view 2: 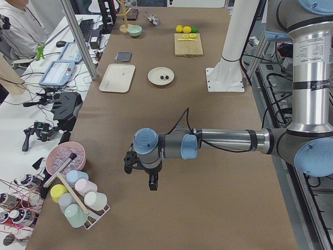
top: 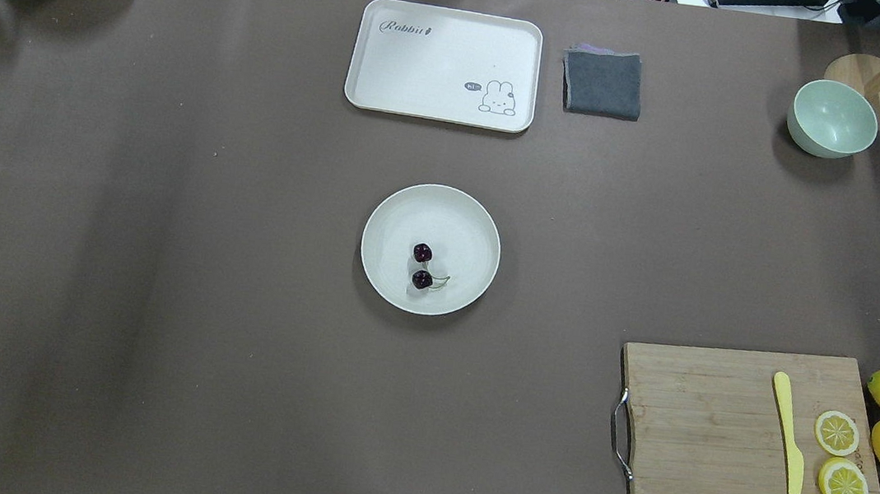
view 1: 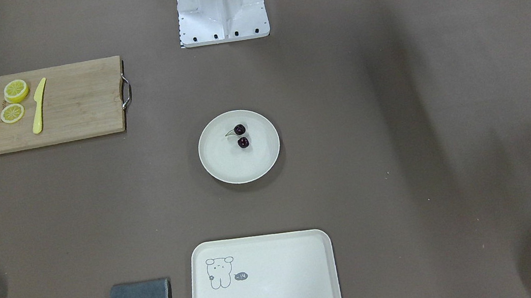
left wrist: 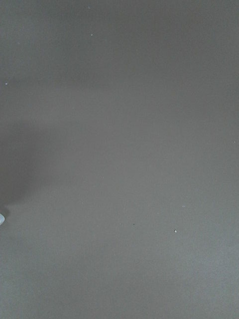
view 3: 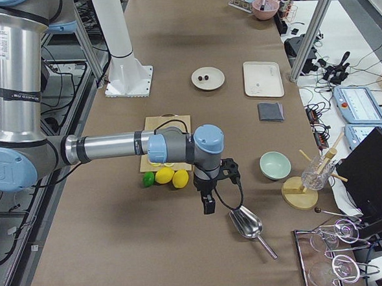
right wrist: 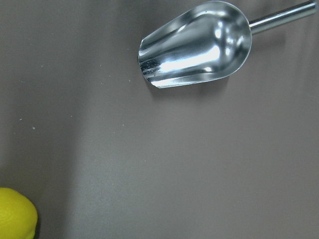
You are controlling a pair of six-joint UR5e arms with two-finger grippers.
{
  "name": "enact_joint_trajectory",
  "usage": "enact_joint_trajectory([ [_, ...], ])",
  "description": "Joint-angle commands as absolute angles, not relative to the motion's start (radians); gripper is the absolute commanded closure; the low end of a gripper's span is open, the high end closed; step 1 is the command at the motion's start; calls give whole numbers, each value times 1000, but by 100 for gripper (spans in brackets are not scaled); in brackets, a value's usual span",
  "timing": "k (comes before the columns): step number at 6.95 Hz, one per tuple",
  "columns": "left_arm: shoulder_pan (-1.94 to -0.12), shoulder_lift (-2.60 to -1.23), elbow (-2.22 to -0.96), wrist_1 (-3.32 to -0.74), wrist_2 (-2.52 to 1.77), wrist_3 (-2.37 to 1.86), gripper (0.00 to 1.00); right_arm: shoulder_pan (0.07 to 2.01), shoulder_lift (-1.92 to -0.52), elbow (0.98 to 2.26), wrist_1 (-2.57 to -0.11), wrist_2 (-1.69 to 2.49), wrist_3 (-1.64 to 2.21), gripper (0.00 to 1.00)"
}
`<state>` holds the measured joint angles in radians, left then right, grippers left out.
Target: Place red cherry on plate
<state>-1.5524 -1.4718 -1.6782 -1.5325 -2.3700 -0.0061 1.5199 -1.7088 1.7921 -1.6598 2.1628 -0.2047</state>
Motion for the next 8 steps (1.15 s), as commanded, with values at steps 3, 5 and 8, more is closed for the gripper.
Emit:
enact_joint_trajectory([
  [3,-1552,-1474,-1678,-1539,-2370,-6,2,1520,-1709,1796,-1660,2163,-206,0],
  [5,-1552,-1474,-1675,-1543,-2368,-8,2,1520,-1709,1795,-1660,2161,-206,0],
  [8,-1552,-1474,-1677,-1543,-2368,-8,2,1520,-1710,1796,-1660,2161,-206,0],
])
